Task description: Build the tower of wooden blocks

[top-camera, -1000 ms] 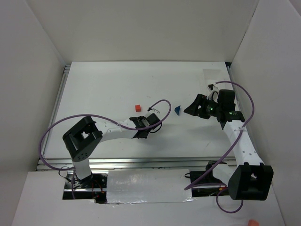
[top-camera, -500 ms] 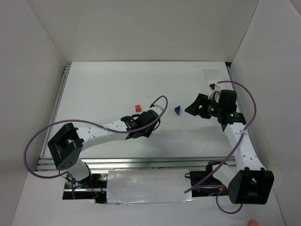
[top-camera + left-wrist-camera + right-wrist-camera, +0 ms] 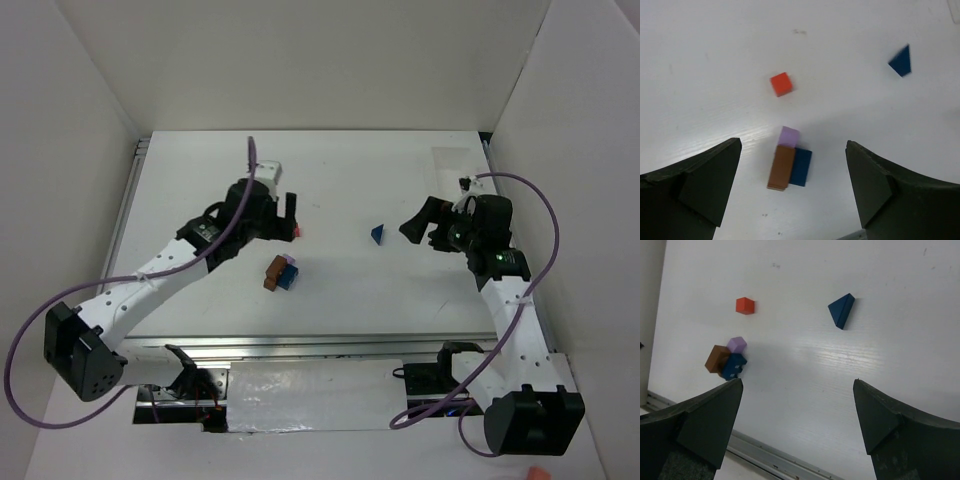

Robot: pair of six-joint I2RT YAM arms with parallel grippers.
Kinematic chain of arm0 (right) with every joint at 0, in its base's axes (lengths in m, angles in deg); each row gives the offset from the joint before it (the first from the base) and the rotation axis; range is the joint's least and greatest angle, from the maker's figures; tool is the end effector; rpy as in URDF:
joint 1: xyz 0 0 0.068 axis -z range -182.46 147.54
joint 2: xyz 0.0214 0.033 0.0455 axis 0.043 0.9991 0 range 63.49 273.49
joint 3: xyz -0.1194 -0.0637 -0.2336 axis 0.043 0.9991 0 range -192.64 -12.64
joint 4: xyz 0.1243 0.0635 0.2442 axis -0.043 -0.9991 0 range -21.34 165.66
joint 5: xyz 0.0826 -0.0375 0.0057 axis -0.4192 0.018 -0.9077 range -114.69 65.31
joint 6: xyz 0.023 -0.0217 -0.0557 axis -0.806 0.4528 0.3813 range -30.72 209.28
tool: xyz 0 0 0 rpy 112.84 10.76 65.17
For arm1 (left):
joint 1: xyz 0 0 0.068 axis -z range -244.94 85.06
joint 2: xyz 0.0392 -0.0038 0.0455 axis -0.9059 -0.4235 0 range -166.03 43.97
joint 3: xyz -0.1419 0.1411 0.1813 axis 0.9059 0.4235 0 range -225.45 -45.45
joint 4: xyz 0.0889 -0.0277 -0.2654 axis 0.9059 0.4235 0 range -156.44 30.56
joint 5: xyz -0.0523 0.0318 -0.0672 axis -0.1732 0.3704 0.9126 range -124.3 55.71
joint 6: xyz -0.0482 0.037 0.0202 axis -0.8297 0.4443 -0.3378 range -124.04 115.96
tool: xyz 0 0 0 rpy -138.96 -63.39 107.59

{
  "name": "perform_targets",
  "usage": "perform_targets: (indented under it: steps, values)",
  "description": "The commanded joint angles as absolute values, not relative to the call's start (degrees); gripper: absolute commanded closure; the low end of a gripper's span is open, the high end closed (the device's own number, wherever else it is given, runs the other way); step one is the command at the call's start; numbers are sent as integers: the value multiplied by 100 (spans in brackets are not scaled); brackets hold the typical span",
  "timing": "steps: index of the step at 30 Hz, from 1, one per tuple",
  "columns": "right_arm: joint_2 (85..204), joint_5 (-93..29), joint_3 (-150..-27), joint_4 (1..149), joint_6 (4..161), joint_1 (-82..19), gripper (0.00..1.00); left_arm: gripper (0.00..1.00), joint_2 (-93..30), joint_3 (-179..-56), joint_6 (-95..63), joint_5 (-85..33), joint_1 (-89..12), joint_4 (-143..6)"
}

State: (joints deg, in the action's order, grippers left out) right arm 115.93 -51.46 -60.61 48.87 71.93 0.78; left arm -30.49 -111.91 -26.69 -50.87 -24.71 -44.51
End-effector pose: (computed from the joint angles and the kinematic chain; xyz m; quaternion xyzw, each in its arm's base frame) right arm 0.2327 0.0092 0.2981 0.0398 0.8545 0.2588 0.4487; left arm 0.2589 -0.2006 0.3269 0.0596 0.8577 -0.1519 0.4876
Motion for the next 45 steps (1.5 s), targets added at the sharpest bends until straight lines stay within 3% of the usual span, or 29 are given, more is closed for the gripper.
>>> perform_targets:
  steps: [1,11,16,21,31,45]
  values:
    - [11683,-4545,-6221,4753,7117,53,0,1,-2776,-10927,-3110,-4362,-3388,-4298]
    - [13017,-3059,-6897,4849,7003,-1343,0,1,-2528,-10320,-3304,-3244,-4701,-5079]
    - [13450,-2997,-7144,4867,6880,-1477,0,1,-3757,-11161,-3032,-3060,-4667,-4747]
    - [13556,-2611,-7153,4762,6775,-1512,0,1,-4706,-11855,-2971,-3394,-4201,-4650]
    - [13362,-2364,-6837,4753,6748,-1354,0,1,-6817,-13982,-3348,-5441,-3322,-3086]
    - [13265,-2671,-6678,4665,6836,-1020,1,1,-7679,-14283,-3278,-5697,-3277,-3208]
